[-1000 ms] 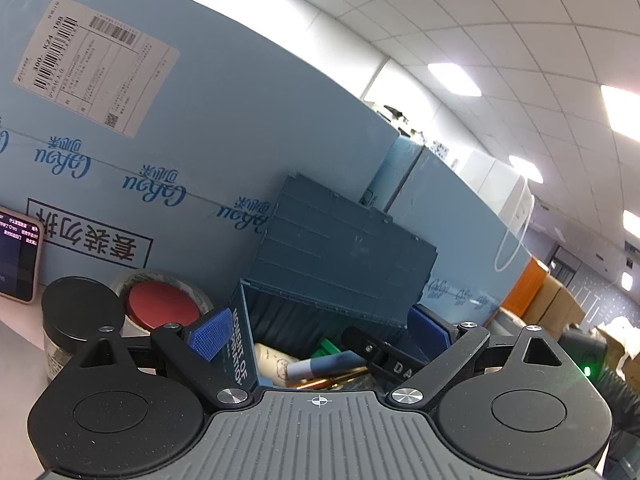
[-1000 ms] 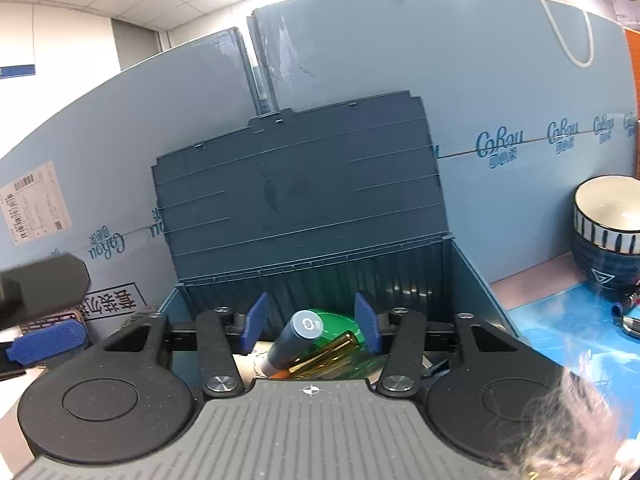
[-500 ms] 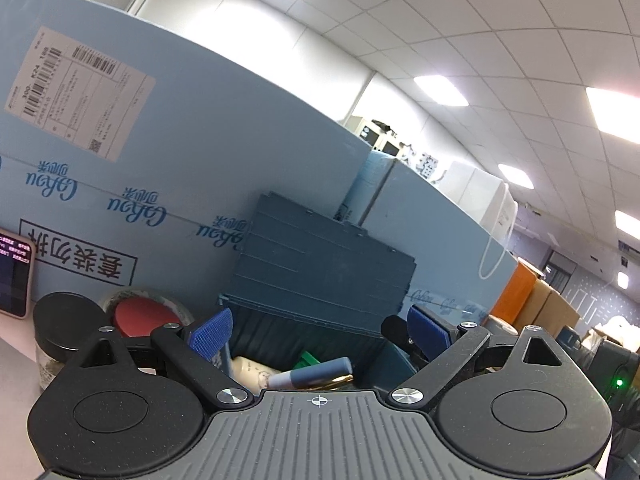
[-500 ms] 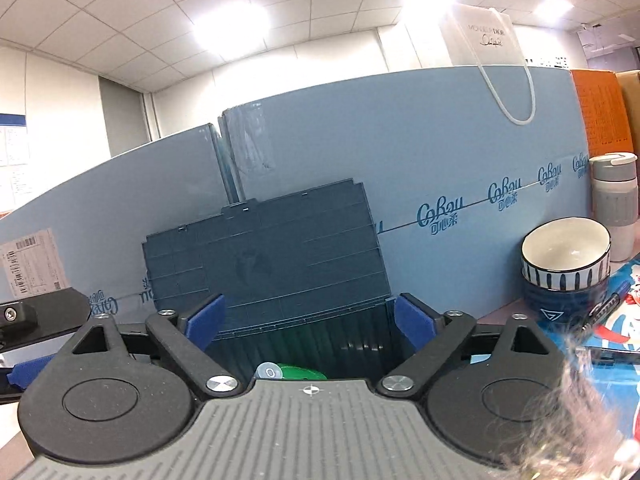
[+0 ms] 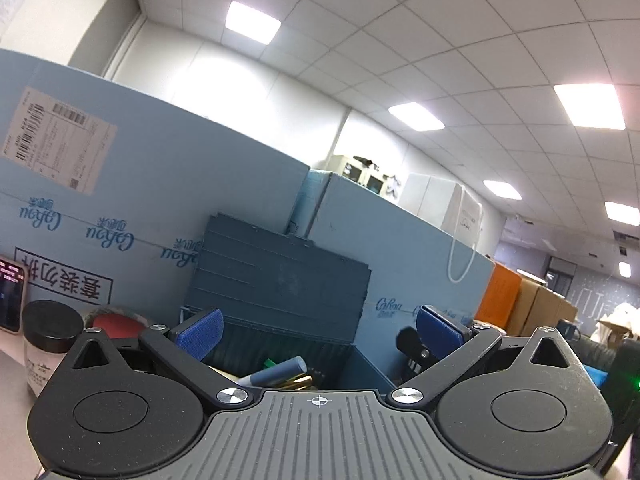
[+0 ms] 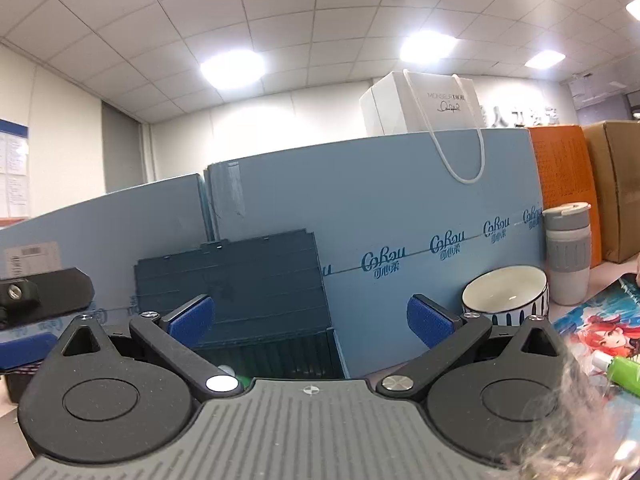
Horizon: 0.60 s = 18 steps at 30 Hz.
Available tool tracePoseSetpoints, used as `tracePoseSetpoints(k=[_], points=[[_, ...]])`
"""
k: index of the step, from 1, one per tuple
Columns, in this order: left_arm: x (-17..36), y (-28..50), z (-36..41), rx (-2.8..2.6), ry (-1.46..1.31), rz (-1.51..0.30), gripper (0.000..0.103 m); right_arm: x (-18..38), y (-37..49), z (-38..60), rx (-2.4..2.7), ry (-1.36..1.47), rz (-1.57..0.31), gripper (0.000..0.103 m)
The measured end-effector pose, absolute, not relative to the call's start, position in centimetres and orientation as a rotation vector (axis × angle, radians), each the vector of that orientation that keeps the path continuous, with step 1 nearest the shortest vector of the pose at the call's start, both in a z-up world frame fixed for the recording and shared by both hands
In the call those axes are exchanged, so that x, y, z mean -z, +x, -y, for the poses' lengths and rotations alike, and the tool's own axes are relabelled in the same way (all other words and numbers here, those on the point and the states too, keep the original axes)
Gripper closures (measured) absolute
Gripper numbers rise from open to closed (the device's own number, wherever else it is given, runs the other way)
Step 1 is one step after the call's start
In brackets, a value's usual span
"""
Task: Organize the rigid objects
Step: 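Withdraw the open right tool up out of the box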
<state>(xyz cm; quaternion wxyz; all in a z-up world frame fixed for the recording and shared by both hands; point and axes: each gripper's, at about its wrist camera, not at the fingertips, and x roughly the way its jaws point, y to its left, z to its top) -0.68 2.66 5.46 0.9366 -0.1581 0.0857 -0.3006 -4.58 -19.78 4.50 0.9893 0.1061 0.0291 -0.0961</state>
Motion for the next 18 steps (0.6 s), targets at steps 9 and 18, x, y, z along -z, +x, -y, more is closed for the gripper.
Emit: tracePoseSetpoints(k=[9,18], points=[[-3.0,-1.6,-2.0,0.426,-0.271,-0.053,0.000,-2.6,-5.7,20.1,0.191,0.181,-0.006,0.000],[-1.1,-2.0,-0.1,0.227,-0.124,0.025,0.000,-0.9,-6.5,19.9,0.195,0.175,0.102,0.000]])
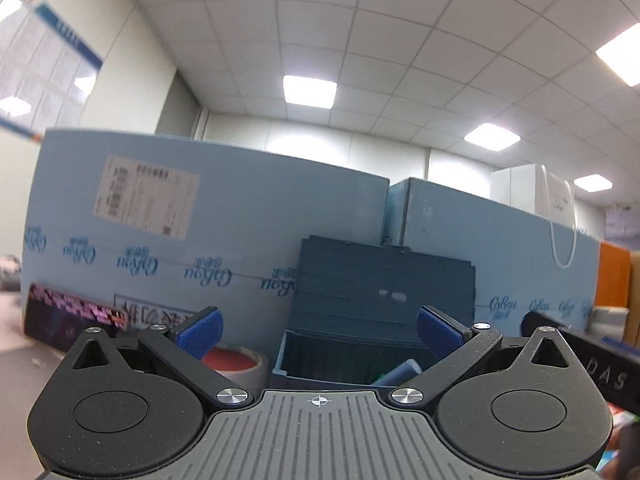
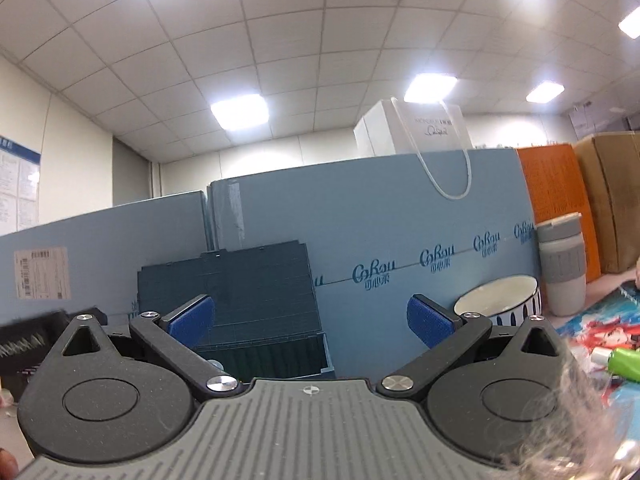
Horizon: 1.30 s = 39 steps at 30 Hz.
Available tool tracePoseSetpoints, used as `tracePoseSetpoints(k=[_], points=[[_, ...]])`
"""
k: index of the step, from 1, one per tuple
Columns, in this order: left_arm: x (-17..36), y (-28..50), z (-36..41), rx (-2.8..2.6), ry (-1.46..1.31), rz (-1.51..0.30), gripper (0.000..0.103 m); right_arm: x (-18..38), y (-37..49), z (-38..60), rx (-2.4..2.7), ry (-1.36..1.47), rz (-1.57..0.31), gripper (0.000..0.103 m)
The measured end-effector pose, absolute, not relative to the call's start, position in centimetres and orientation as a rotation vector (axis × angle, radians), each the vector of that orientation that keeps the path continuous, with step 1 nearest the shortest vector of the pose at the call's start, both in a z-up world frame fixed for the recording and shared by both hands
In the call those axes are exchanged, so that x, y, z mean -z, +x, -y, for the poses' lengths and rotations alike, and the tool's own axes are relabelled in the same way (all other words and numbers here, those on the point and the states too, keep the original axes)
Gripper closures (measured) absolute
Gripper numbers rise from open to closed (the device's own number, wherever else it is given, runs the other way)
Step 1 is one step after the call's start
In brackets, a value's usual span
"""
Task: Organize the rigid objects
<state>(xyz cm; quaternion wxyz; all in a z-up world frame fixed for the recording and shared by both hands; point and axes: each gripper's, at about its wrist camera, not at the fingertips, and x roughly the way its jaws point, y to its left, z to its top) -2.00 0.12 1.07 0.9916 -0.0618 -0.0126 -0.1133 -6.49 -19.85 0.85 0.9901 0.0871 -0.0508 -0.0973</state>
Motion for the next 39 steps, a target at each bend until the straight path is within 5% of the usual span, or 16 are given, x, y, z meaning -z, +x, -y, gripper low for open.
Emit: tracePoseSetpoints(k=[39], points=[[-0.2,-2.2,0.9,0.141,-0.014,0.051,0.000,-0.5,-6.1,19.4,0.128,0.074,0.113,0.000]])
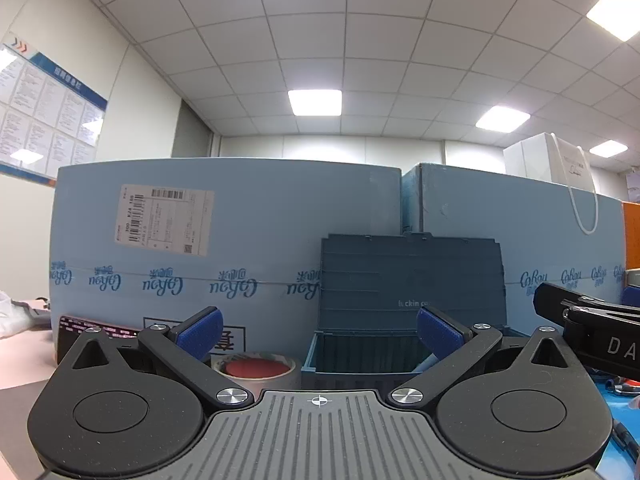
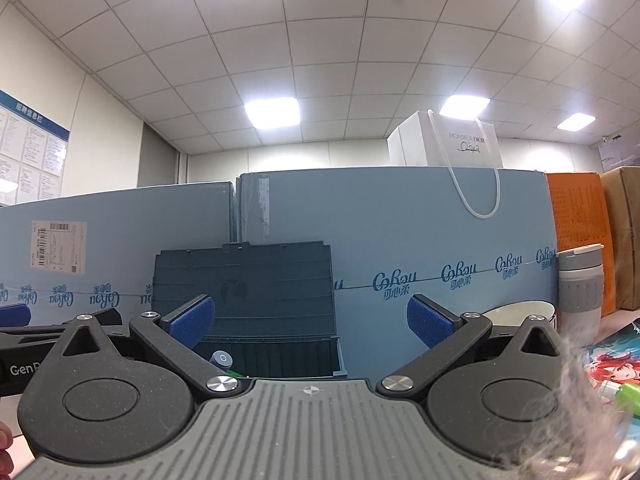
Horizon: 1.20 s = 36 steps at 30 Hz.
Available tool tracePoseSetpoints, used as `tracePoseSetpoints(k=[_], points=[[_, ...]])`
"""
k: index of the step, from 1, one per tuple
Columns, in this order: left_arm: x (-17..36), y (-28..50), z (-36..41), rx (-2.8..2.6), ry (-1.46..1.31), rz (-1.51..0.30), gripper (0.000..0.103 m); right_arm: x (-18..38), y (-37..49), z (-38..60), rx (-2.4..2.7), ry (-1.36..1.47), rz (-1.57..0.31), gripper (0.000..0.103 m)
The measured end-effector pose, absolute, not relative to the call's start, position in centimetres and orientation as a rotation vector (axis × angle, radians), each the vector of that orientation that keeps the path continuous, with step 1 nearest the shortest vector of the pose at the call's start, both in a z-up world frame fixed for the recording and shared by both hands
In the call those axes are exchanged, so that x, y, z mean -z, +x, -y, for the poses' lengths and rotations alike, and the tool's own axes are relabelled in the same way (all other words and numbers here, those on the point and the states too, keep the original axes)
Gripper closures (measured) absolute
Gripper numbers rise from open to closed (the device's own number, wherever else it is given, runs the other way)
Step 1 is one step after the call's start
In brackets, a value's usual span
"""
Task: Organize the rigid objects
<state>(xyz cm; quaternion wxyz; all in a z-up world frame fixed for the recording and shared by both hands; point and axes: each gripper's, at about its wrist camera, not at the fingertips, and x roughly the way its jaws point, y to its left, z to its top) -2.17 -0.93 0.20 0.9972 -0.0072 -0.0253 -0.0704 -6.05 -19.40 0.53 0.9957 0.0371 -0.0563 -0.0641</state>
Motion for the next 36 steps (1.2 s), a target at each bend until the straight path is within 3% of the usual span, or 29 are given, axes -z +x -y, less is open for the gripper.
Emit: tracePoseSetpoints(k=[36], points=[[-0.20,-2.09,1.03,0.143,-0.010,0.043,0.000,-0.46,-6.10,19.59,0.117,0.086,0.112,0.000]])
